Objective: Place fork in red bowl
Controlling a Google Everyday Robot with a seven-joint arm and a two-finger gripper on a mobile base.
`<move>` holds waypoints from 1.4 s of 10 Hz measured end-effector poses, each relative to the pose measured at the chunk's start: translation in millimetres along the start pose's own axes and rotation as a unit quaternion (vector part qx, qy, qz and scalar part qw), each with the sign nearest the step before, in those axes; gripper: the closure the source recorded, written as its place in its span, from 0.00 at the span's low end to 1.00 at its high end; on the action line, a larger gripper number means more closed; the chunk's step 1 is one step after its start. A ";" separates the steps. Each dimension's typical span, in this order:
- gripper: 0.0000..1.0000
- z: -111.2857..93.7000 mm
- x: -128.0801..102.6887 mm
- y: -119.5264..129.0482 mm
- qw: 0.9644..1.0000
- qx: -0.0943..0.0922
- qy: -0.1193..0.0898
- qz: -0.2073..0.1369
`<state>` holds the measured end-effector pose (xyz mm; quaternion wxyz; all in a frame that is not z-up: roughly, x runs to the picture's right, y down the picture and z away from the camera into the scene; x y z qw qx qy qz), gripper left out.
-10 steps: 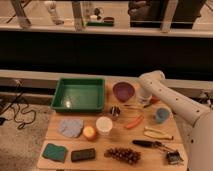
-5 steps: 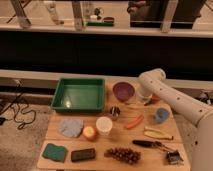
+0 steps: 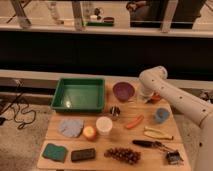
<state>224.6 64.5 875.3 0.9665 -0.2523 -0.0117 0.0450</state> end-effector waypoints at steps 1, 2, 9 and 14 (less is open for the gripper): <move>1.00 -6.3 1.5 -2.0 1.000 0.005 0.000 0.001; 1.00 -14.4 2.4 -5.3 1.000 0.012 0.000 0.002; 1.00 -40.2 5.0 -41.2 0.999 0.021 -0.041 0.012; 1.00 -62.9 19.7 -85.8 0.996 0.040 -0.065 0.044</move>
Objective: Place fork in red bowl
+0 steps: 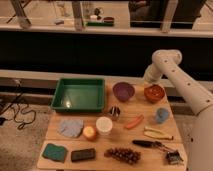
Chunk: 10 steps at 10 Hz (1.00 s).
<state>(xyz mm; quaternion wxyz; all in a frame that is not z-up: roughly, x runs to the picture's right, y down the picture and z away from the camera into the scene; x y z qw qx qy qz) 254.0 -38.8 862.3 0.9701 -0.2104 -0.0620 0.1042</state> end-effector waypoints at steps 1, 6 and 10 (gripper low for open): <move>1.00 -2.3 2.3 -4.5 1.000 0.003 -0.002 0.005; 1.00 12.5 28.9 -3.8 0.999 0.001 0.003 0.035; 1.00 32.8 34.6 1.6 0.999 -0.007 0.010 0.039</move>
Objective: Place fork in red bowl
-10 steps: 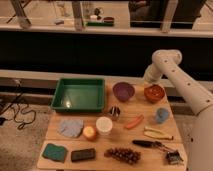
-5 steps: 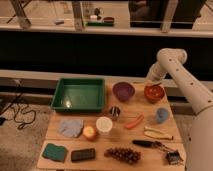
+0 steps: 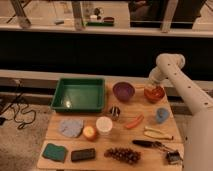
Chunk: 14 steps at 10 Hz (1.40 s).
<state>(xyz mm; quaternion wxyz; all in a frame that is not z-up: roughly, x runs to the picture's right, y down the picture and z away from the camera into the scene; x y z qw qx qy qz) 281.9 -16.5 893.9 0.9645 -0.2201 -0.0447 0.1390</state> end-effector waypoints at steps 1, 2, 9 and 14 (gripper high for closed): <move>1.00 1.2 -1.2 -0.5 1.000 0.000 0.000 -0.001; 1.00 0.9 -2.5 -3.1 1.000 0.002 -0.001 -0.003; 1.00 3.6 15.6 -21.5 1.000 0.010 0.004 0.016; 1.00 5.2 27.9 -25.1 0.999 0.021 0.018 0.028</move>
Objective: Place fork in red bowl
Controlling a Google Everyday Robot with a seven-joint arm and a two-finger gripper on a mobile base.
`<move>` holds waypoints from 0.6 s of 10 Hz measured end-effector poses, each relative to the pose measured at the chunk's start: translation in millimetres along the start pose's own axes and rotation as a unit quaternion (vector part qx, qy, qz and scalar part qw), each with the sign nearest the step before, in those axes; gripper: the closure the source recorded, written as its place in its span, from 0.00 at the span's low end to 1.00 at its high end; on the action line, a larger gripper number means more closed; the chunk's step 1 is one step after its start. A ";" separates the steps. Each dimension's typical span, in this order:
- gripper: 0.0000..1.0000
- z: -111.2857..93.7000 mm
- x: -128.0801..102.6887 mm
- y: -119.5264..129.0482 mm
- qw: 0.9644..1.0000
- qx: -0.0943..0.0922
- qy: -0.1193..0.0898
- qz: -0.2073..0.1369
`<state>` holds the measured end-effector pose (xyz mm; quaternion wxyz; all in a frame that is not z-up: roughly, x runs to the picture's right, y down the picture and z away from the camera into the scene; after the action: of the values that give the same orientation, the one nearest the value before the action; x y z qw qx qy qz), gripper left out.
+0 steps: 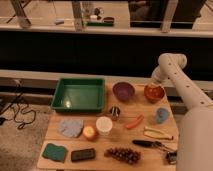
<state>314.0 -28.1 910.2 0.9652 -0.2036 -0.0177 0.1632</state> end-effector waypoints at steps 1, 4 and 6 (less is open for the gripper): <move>1.00 -0.4 1.2 -0.8 1.000 0.002 0.002 0.002; 1.00 2.8 8.7 -0.6 1.000 0.001 0.010 0.007; 1.00 6.2 8.4 -0.3 1.000 -0.002 0.014 0.005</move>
<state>321.5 -23.2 915.8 0.9642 -0.2073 -0.0036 0.1654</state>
